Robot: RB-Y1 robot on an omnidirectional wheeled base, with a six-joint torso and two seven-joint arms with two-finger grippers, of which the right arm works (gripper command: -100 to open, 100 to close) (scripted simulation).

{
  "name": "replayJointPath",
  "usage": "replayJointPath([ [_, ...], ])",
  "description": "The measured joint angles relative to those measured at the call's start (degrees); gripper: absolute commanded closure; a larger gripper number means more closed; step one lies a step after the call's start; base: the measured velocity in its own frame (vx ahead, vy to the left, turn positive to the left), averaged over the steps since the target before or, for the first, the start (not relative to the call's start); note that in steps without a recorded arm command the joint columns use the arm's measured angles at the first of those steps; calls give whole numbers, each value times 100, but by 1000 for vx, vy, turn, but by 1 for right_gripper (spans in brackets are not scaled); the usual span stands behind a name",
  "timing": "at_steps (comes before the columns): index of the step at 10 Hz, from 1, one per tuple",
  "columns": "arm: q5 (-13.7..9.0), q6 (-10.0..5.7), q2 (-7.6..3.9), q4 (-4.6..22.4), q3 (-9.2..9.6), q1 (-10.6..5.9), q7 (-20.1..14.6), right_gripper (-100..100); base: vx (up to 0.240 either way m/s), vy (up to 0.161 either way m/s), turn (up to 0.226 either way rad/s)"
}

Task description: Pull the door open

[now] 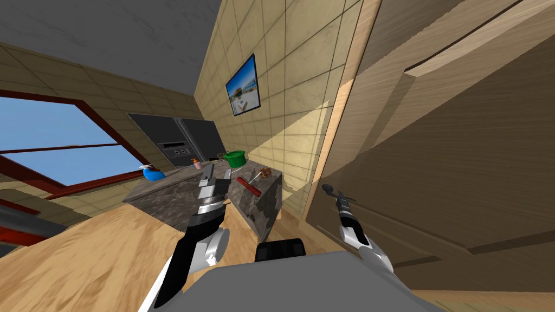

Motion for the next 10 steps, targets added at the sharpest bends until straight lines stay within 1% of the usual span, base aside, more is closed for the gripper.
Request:
replayJointPath([
  [1,-110,-22,-30,-13,144,25,26,-100,-25,37,-105],
  [2,-208,-12,-56,-71,268,57,51,-100,0,0,0],
  [3,-290,-21,-89,-53,375,51,71,-100,8,-12,34],
  [4,-326,-28,-91,-62,421,57,88,-100,0,0,0],
  [10,-341,-17,-94,-85,439,66,94,-100,-1,2,-5],
])
